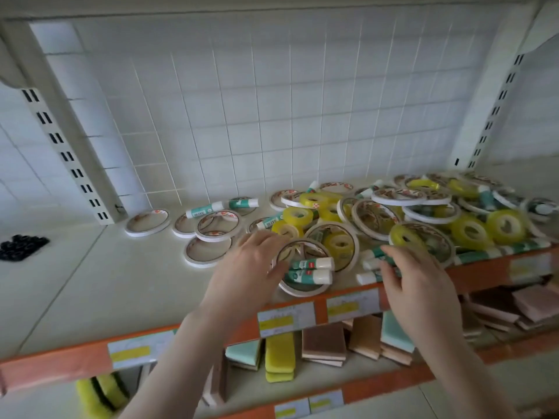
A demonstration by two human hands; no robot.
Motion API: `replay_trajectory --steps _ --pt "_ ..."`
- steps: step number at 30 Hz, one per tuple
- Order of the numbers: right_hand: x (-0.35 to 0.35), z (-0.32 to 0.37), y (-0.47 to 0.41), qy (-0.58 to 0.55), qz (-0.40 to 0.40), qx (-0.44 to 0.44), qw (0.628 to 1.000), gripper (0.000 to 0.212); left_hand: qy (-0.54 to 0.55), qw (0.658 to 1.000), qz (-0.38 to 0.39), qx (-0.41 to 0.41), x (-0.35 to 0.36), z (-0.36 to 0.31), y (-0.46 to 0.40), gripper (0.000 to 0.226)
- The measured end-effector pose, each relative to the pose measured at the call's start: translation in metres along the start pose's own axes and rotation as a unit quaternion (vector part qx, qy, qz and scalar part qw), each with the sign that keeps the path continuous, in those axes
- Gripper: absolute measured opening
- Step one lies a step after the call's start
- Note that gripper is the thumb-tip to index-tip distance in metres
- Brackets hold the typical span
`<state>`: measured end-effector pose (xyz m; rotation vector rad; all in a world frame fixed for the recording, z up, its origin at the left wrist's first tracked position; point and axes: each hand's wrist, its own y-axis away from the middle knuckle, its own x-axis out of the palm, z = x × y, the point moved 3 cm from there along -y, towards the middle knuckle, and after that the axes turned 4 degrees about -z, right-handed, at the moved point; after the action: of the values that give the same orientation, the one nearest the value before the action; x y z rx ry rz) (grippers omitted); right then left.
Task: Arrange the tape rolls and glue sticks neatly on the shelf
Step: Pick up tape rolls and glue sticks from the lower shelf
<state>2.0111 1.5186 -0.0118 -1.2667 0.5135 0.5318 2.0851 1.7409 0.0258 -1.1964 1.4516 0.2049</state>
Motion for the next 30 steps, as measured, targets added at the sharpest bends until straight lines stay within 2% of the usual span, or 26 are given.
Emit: replay_trajectory --steps 6,14,20,24,27,30 --pt "-0.001 -0.013 0.003 -0.015 0.002 0.005 1.0 0.023 -0.012 0.985 0.087 0.148 0.021 -0.02 -0.019 0.035" --pt "-0.008 -0.02 0.009 -0.018 -0.009 0.02 1.0 0.024 -0.037 0.967 0.182 0.177 0.034 -0.021 -0.044 0.036" --pt "-0.008 -0.008 0.014 -0.046 -0.02 0.017 0.999 0.02 -0.004 0.97 0.124 0.211 0.04 -0.018 -0.043 0.035" --pt "-0.005 0.008 0.02 -0.088 -0.02 -0.024 0.996 0.026 0.025 0.975 0.011 0.221 0.039 -0.015 -0.038 0.032" --pt "0.0 0.017 0.021 -0.121 -0.001 -0.046 0.992 0.034 0.066 0.983 -0.047 0.162 0.034 -0.01 -0.035 0.03" --pt "0.003 0.026 0.02 -0.123 0.015 -0.062 0.99 0.044 0.152 0.98 -0.1 0.079 0.023 -0.002 -0.034 0.029"
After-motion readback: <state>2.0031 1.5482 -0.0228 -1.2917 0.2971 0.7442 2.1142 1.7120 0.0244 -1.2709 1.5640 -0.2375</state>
